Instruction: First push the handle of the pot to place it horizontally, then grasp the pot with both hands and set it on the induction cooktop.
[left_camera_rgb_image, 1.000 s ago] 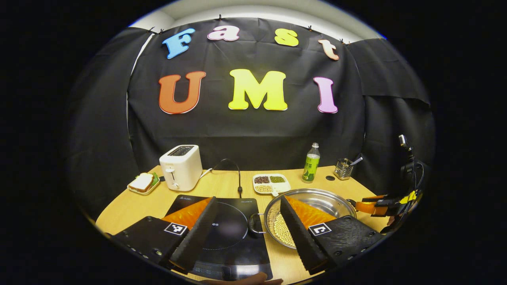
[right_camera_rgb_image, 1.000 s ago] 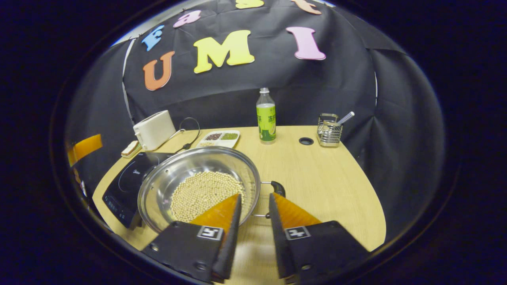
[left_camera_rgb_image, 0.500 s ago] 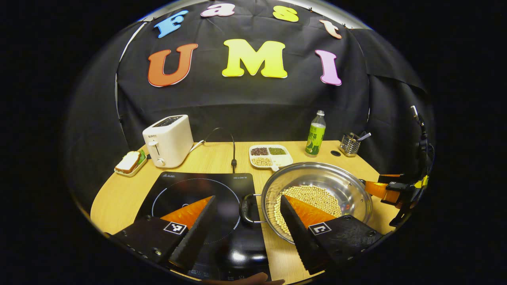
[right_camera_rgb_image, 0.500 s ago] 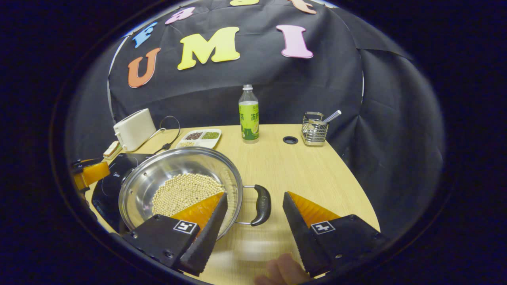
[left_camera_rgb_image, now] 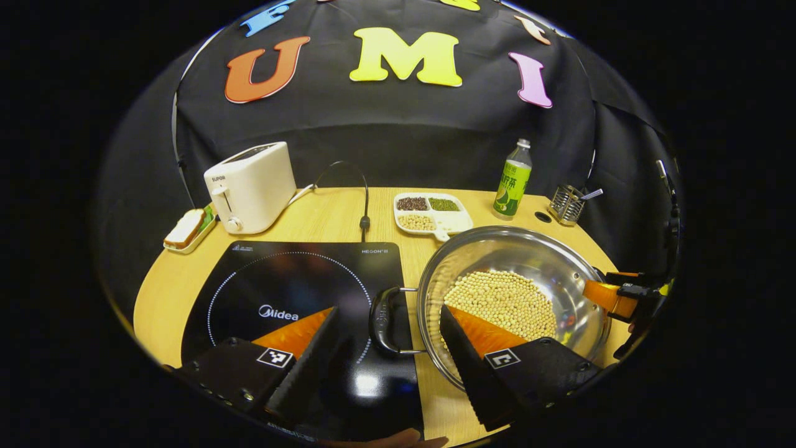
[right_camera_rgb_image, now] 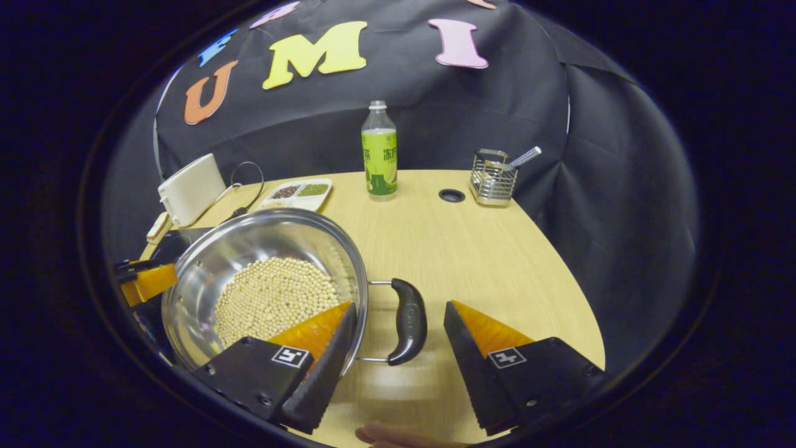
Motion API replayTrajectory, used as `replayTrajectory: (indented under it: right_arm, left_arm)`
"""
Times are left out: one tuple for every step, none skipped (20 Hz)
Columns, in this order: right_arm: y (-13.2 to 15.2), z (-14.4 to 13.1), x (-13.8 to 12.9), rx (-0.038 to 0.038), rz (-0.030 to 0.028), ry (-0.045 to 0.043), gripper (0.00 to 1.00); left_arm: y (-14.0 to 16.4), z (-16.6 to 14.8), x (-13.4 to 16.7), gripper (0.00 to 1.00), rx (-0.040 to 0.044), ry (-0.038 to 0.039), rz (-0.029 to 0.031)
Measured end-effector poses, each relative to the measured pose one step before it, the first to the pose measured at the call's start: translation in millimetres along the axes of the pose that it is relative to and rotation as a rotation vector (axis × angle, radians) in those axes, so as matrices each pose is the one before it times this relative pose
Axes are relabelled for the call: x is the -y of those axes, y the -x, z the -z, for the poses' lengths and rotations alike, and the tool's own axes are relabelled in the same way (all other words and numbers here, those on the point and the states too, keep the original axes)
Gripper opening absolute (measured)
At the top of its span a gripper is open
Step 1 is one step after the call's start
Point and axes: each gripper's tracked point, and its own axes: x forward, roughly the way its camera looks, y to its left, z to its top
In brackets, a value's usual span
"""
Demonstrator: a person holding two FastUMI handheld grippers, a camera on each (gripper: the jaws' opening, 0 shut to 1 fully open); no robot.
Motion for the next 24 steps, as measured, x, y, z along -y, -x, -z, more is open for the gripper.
replayTrajectory:
  right_arm:
    - [-3.19, 1.57, -0.76, -0.00287, -0.00555, -0.00435, 0.90]
    - [-2.20, 0.36, -0.52, -0.00410, -0.00074, 0.00191, 0.90]
    - [-2.05, 1.26, 0.12, -0.00339, 0.00080, 0.00430, 0.90]
    - [-1.49, 0.16, -0.15, -0.00536, 0.00201, 0.00838, 0.91]
    - [-0.86, 0.24, 0.41, -0.00256, 0.00163, 0.00400, 0.91]
    - [-1.12, -0.22, 0.16, -0.00218, 0.00011, -0.00410, 0.90]
    - [-1.65, 0.67, -0.32, -0.00514, -0.00254, -0.00288, 0.92]
    - [-1.29, 0.87, -1.07, -0.00891, -0.00646, -0.00354, 0.92]
    - [-0.62, 1.09, -0.82, -0.00498, -0.00534, -0.00887, 0.92]
    - [-0.28, 0.17, -0.81, -0.00413, -0.00445, -0.00456, 0.90]
    - [-0.37, -0.31, -0.01, 0.00083, -0.00155, 0.00007, 0.90]
    - [-0.41, -0.32, -0.93, -0.00081, -0.00429, 0.00174, 0.88]
    - [1.61, -1.18, -2.40, 0.00921, -0.01325, -0.00899, 0.87]
    - [-0.53, -2.37, -0.77, 0.00476, -0.00141, -0.01528, 0.84]
    - [-1.58, 4.89, 1.28, -0.02017, 0.00225, -0.00583, 0.82]
    - [0.48, 3.78, -1.86, -0.01523, -0.00617, -0.00033, 0.80]
    - [1.27, 0.23, -4.45, -0.01013, -0.01340, -0.02067, 0.80]
    - [1.26, -0.44, 1.88, 0.01096, 0.01188, -0.00676, 0.73]
    - [-1.71, 0.99, 2.25, -0.01099, 0.00841, -0.00252, 0.71]
    - [1.65, 0.09, 0.57, -0.00203, 0.00397, -0.00227, 0.70]
    - [1.49, 1.69, 0.34, -0.00659, 0.00309, 0.00254, 0.68]
    - [1.85, 0.68, 0.82, -0.00724, 0.00399, 0.00136, 0.68]
    - [3.82, 0.07, 1.38, -0.00224, 0.00531, -0.00250, 0.66]
    - [5.09, 0.29, 2.13, 0.00064, 0.00573, 0.00197, 0.65]
  left_arm:
    - [-3.39, 2.64, 2.30, 0.96, -0.02215, 0.00988, 0.00811]
    - [-3.17, 2.90, 4.28, 0.96, -0.01514, 0.01422, 0.01790]
    - [-4.21, 0.56, 8.32, 0.95, -0.01655, 0.01551, 0.04115]
    - [0.74, 2.03, 2.11, 0.93, -0.01611, 0.00755, 0.00083]
    - [-0.27, -2.10, -0.93, 0.89, 0.00104, 0.00000, -0.00070]
    - [-1.36, 1.14, -2.83, 0.86, -0.01288, 0.00263, -0.00768]
    - [-1.21, -1.12, -0.73, 0.85, -0.00464, 0.00462, -0.00765]
    - [0.10, -0.12, 0.69, 0.83, -0.00502, 0.00243, -0.00556]
    - [-0.14, -0.55, -1.64, 0.82, -0.00530, -0.00277, -0.01328]
    - [-1.28, 2.99, -3.55, 0.80, -0.00917, -0.01691, -0.01893]
    - [1.25, 0.60, -3.51, 0.65, -0.00023, -0.01843, -0.01517]
    - [-0.11, -1.44, -0.26, 0.63, 0.00014, -0.00624, -0.00299]
    - [-0.70, 1.54, 0.57, 0.72, 0.00234, -0.00298, 0.00132]
    - [-0.92, 0.86, 0.33, 0.62, 0.00085, -0.00304, 0.00163]
    - [-0.14, -0.14, -0.32, 0.62, 0.00071, 0.00053, 0.00069]
    - [-0.56, 1.00, -0.08, 0.60, -0.00042, -0.00029, 0.00114]
    - [0.21, -0.88, -0.43, 0.60, -0.00003, -0.00580, -0.00081]
    - [2.30, 0.19, -0.26, 0.59, -0.00030, -0.00356, 0.00247]
    - [0.49, -0.13, 0.85, 0.59, 0.00042, -0.00327, 0.00402]
    - [-2.50, 0.80, 0.06, 0.58, 0.00084, -0.00227, 0.00090]
    - [0.30, 0.35, 0.28, 0.57, 0.00204, -0.00826, -0.00284]
    - [1.49, 0.10, 0.55, 0.57, -0.00151, -0.00888, -0.00580]
    - [0.40, 1.82, 0.86, 0.67, -0.00603, -0.00724, -0.00368]
    - [0.26, 1.96, 1.48, 0.47, -0.00777, -0.00333, 0.00461]
